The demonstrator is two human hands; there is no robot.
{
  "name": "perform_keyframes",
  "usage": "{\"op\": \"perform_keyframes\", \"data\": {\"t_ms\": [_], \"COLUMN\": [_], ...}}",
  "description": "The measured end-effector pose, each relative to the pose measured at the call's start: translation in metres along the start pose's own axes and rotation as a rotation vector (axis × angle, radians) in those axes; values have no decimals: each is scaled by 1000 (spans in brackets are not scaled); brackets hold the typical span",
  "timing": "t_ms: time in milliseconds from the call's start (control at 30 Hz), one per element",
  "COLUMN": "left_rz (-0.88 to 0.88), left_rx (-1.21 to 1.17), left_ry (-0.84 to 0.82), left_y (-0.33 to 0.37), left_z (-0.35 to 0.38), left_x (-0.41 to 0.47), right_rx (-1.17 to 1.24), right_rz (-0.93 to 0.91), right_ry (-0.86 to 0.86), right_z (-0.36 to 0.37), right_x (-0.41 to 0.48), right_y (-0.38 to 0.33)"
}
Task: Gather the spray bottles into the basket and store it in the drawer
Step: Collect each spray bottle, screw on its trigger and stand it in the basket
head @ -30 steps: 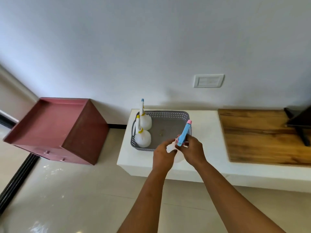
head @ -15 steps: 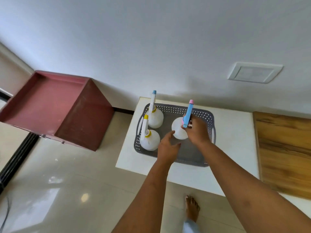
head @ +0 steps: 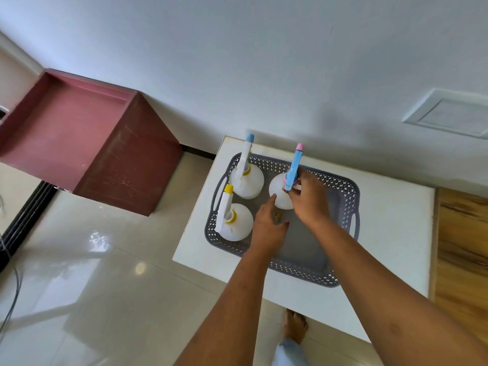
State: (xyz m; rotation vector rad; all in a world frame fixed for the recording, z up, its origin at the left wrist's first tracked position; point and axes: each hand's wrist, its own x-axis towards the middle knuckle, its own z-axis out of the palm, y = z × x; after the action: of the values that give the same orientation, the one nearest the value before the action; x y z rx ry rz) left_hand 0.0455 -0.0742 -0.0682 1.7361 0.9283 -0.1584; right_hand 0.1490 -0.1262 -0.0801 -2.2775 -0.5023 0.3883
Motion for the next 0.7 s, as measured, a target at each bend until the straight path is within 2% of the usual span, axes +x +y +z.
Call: {"op": "perform_keyframes", "data": {"t_ms": [300,700], "left_rz": [11,-3], "left_rx": [39,18], "left_ry": [4,-17], "left_y": [3,-10], "left_z": [9,18], "left_x": [12,3], "right_rx": [16,-7], "right_rz": [-5,131], "right_ry": [-10,-37], "right_z": [8,5], "right_x": [-3,-15], "right_y": [7,26]}}
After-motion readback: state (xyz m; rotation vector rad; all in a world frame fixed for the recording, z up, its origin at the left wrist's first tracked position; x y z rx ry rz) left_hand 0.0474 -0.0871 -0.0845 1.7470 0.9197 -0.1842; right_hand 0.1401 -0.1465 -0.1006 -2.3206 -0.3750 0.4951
